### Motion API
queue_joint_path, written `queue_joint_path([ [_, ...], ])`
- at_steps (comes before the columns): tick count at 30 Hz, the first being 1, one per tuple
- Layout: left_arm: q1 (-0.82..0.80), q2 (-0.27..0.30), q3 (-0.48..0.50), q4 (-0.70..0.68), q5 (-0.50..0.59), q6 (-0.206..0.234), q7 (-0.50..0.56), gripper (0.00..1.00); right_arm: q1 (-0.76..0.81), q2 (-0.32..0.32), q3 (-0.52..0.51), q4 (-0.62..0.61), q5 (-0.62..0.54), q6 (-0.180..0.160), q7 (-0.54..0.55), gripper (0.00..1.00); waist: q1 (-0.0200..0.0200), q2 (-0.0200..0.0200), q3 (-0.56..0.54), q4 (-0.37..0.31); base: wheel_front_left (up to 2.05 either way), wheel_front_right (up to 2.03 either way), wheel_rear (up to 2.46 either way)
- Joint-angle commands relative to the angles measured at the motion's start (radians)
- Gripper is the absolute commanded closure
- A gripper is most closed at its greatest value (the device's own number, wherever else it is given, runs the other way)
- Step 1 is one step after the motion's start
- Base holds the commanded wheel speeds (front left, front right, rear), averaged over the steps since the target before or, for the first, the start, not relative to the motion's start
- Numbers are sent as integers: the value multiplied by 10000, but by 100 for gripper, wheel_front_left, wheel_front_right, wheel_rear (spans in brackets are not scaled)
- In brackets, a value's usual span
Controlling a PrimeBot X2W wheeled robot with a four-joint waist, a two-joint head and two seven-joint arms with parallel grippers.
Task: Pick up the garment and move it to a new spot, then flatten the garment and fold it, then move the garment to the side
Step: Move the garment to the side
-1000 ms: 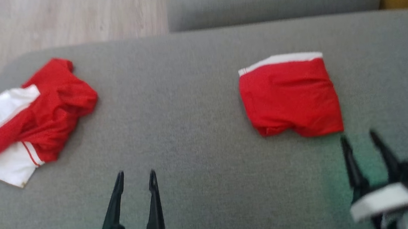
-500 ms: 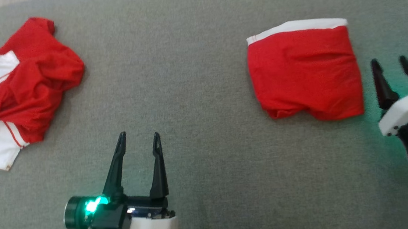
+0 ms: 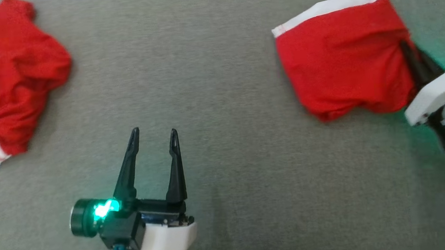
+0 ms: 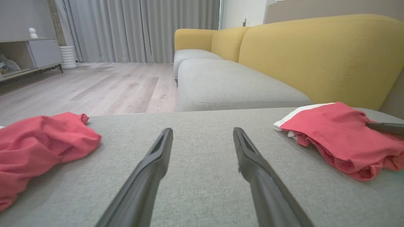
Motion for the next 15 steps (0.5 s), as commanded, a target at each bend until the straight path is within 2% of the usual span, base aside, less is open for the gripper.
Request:
queue_joint_path([
  [1,-343,-13,332,-420,139,-22,-51,0,-130,-513,137,-245,2,65,-89,100,0,0,277,-444,0,0,0],
  [7,-728,1,567,-644,472,-314,-51,0,-580,-2160,338,-547,-341,65,388,100,0,0,1118,-1384,0,0,0],
  [15,-1467,144,816,-820,722,-728,-51,0,-1022,-3728,-717,-927,-727,65,776,100,0,0,2423,-2200,0,0,0],
])
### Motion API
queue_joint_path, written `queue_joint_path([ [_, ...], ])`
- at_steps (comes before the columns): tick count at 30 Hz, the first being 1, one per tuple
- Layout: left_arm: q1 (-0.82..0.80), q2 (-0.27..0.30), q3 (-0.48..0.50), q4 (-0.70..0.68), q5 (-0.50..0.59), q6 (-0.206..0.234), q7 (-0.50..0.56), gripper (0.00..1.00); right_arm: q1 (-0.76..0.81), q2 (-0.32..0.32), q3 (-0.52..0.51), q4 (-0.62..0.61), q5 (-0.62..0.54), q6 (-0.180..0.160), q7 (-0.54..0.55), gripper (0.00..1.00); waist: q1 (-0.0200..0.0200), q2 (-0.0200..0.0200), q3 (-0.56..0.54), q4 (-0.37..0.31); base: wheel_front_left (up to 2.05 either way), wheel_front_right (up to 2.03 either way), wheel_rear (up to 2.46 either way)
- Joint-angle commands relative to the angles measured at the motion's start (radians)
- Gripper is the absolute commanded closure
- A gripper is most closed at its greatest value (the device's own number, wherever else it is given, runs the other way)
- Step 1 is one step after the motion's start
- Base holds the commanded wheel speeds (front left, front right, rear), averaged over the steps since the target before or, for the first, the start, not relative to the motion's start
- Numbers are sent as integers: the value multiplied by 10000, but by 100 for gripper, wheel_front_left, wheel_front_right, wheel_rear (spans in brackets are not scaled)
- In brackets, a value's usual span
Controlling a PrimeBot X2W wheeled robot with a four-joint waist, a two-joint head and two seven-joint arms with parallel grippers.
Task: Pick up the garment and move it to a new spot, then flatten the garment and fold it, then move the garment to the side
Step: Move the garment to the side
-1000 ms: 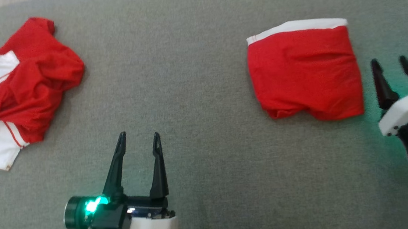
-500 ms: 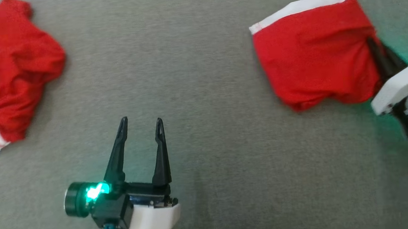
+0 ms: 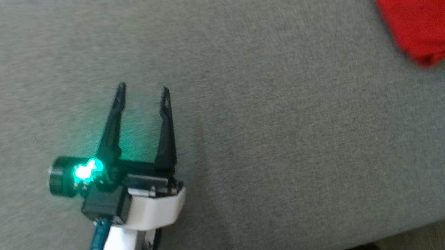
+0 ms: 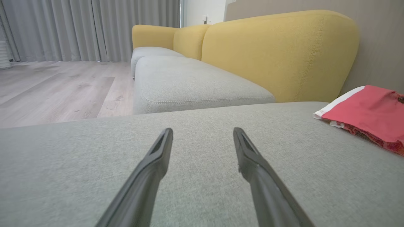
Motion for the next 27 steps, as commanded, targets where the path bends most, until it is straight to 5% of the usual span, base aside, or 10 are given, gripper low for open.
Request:
queue_joint_path([
  [1,-220,98,357,-393,130,-43,-49,0,81,-639,-265,-257,-129,65,48,100,-2,0,678,-492,0,0,0],
  [6,-570,105,458,-507,178,-153,-49,0,153,-1150,-1398,-421,-776,65,150,100,-2,0,1230,-663,0,0,0],
  [7,-615,100,468,-508,155,-181,-49,0,181,-1157,-1671,-424,-942,65,149,89,-2,0,1304,-677,0,0,0],
  [8,-653,90,484,-499,95,-210,-49,0,193,-1126,-1970,-439,-1139,65,101,31,-2,0,1356,-678,0,0,0],
  [9,-687,79,504,-487,50,-231,-49,0,204,-1054,-2253,-452,-1367,65,67,0,-2,0,1384,-679,0,0,0],
  [18,-722,-17,413,-283,-157,-252,-49,0,932,574,-3210,-1343,-2503,65,-43,0,-2,0,685,-236,0,0,0],
  [27,-162,-62,567,488,-680,-76,-49,0,2135,3196,-761,-2095,-1836,65,-1452,0,-2,0,-1265,537,0,0,0],
])
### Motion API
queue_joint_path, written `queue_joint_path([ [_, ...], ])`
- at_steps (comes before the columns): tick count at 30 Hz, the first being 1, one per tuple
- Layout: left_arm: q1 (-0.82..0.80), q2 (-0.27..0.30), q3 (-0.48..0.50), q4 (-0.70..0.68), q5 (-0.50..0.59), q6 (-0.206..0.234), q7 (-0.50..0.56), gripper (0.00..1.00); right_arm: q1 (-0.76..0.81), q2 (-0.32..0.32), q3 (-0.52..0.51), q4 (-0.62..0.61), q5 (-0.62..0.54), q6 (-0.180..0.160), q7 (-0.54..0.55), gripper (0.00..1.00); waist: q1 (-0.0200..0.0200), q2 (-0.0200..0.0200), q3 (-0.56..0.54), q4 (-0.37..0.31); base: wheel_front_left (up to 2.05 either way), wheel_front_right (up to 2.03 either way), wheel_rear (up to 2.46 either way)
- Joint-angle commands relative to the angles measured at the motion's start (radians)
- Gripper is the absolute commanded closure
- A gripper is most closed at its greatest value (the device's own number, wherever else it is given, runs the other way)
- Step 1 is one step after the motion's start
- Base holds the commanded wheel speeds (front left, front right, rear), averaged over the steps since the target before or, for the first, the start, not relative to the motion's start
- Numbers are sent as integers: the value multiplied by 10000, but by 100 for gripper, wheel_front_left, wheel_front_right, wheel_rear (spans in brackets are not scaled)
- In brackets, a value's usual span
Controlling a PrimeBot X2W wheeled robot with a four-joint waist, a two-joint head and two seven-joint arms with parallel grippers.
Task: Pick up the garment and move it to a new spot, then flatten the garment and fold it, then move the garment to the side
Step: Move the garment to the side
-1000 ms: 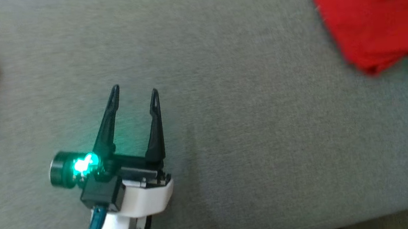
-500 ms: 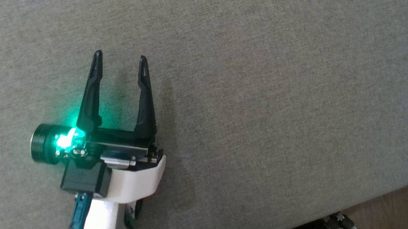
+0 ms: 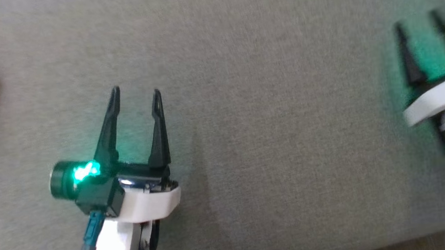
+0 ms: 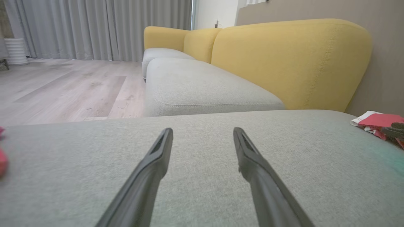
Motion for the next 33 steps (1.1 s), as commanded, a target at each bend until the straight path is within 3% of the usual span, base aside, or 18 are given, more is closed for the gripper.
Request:
queue_joint_path([
  [1,184,-6,356,-128,-131,85,20,0,306,145,277,-133,58,65,-536,0,1,0,-1008,514,0,0,0],
  [8,797,-9,295,359,-551,279,20,0,1247,1936,945,1468,61,65,-2040,0,1,0,-2863,1242,0,0,0],
  [14,1477,-9,154,532,-489,599,20,0,2783,2830,136,-130,-312,65,-2079,0,1,0,-4121,1706,0,0,0],
  [21,2398,-10,352,418,-275,874,20,0,4648,3322,-627,-1552,-1257,65,-2082,0,1,0,-5002,2014,0,0,0],
  [33,3008,-10,476,442,175,565,20,0,5732,3506,-911,-1904,-1419,65,-2083,0,1,0,-5468,2225,0,0,0],
])
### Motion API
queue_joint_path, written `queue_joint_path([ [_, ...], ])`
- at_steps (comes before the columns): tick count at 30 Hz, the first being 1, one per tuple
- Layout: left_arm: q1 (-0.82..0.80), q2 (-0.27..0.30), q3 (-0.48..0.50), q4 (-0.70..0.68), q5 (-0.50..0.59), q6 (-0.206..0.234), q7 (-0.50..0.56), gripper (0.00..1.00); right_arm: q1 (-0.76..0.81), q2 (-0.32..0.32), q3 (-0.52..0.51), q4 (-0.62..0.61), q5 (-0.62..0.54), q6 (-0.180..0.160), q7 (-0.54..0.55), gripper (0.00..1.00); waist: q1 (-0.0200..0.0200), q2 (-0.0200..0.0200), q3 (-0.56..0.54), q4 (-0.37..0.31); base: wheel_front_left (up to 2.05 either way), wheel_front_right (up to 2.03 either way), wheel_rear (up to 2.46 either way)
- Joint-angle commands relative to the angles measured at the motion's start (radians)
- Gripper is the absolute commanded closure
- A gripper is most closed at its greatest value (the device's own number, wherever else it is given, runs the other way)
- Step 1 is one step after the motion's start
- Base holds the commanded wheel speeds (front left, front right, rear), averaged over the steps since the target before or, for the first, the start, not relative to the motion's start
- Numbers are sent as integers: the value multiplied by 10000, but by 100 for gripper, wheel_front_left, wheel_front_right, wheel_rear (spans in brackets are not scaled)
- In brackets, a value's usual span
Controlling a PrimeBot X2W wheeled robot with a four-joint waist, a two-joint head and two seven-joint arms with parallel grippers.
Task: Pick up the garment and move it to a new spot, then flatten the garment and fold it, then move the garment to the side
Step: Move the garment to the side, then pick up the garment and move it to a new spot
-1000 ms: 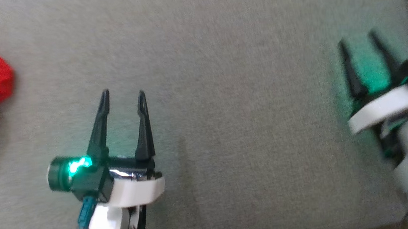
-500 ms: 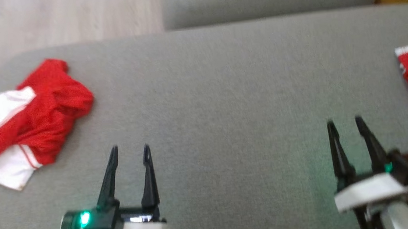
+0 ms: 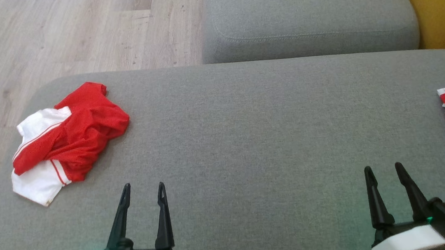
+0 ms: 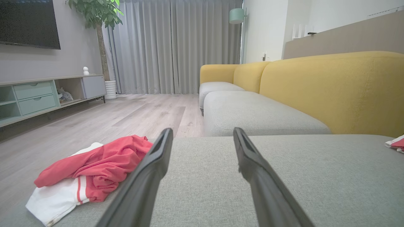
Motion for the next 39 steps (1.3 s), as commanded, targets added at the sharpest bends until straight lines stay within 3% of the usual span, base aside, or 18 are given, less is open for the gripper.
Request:
queue_joint_path([
  [1,-262,-18,353,-293,109,-19,-23,0,-232,-59,208,-341,65,65,-112,0,1,-1,-8,-12,0,0,0],
  [20,-265,-18,316,-138,83,62,-23,0,-169,-56,252,-326,351,65,-112,0,1,-1,-21,-18,0,0,0],
  [24,-356,-18,285,-118,56,85,-23,0,-218,-55,345,-312,291,65,-112,0,1,-1,13,527,0,0,0],
  [39,-345,-18,691,-392,-42,315,-23,0,-612,-55,726,-336,211,65,-112,0,1,-1,399,3583,0,0,0],
])
